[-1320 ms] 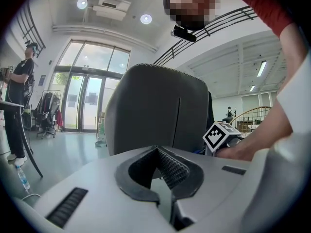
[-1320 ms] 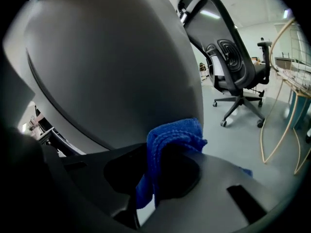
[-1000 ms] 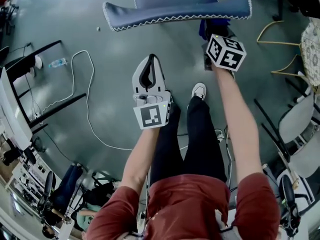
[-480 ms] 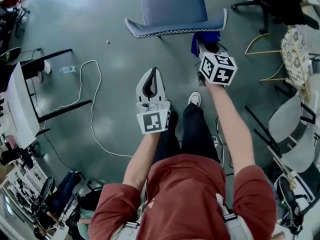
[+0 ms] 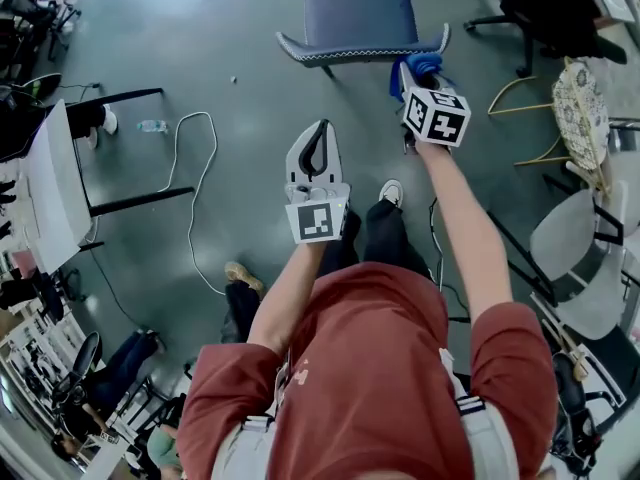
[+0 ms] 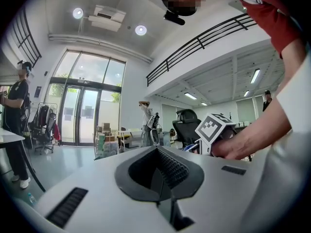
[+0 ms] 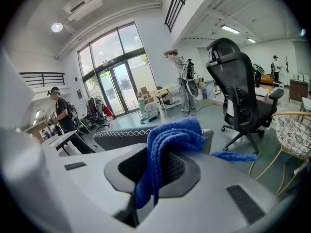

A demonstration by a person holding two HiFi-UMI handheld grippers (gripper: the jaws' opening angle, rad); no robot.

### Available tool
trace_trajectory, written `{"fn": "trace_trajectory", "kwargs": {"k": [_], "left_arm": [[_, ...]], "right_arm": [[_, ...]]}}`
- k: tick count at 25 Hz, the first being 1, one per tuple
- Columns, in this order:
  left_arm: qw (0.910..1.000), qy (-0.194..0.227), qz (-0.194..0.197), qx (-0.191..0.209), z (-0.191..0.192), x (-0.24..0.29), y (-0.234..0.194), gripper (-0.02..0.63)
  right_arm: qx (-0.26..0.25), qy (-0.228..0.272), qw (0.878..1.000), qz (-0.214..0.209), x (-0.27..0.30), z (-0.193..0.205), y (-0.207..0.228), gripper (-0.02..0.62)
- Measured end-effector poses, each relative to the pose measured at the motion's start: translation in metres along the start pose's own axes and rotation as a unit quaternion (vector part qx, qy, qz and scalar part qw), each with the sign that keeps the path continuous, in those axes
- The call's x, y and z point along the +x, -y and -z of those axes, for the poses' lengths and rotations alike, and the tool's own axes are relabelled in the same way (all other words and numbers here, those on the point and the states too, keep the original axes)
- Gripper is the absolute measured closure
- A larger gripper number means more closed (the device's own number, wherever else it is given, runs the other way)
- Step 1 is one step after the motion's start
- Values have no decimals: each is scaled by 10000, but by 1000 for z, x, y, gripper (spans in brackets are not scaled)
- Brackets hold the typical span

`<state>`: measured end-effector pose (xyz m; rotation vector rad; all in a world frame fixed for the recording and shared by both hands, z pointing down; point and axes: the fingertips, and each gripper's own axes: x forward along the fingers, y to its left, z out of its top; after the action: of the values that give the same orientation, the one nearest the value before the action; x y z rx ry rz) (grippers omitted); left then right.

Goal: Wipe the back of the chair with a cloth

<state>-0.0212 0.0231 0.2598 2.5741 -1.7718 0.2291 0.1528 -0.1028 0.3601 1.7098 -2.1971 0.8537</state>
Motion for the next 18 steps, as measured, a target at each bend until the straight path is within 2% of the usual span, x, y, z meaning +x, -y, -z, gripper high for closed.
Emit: {"fn": "trace_trajectory", "kwargs": {"k": [10, 14, 18], "left_arm": [[9997, -201, -115, -97, 5, -8, -12, 594], [9995, -266, -167, -99, 26, 0, -22, 594], [9992, -342, -199, -42, 62, 10, -35, 594]], "right_arm": [[168, 51, 9998, 60, -1, 17, 3, 532], [187, -198, 9996, 4, 16, 55, 3, 532], [258, -450, 9987, -27, 49, 104, 2, 532]]}}
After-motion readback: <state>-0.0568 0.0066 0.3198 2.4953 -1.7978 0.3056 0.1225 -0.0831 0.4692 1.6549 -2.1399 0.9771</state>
